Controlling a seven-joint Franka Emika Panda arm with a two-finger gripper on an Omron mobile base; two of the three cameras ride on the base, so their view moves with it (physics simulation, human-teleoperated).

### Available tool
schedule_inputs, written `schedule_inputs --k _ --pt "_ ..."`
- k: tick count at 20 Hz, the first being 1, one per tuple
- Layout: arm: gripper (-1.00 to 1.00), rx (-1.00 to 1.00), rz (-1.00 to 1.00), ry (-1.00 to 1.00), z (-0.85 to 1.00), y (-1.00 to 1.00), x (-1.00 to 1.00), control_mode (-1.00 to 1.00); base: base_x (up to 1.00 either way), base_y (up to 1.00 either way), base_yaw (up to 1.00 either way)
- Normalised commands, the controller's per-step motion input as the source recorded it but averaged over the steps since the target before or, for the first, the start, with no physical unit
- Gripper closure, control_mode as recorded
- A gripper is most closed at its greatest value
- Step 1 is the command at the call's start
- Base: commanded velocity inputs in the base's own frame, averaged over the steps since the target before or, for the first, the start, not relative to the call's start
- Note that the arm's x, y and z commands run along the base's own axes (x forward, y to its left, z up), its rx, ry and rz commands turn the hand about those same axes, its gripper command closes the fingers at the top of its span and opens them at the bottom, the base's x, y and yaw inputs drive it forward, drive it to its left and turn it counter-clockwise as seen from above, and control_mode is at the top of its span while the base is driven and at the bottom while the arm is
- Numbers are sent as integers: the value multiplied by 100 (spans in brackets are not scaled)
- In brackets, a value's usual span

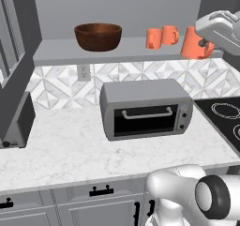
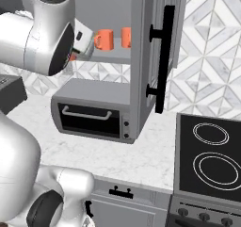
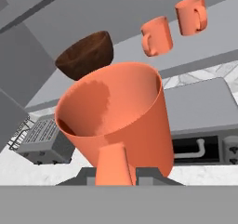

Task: Gather all objects into one cabinet and sort the glasses and bowls to opposite sides.

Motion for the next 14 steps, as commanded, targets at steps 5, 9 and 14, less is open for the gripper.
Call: schedule_inputs --k 5,9,14 --pt "100 11 -3 0 13 -57 66 -100 0 0 0" --pt "100 9 2 3 -10 -7 36 -100 0 0 0" --pt "100 4 0 0 -22 -24 60 -100 0 0 0"
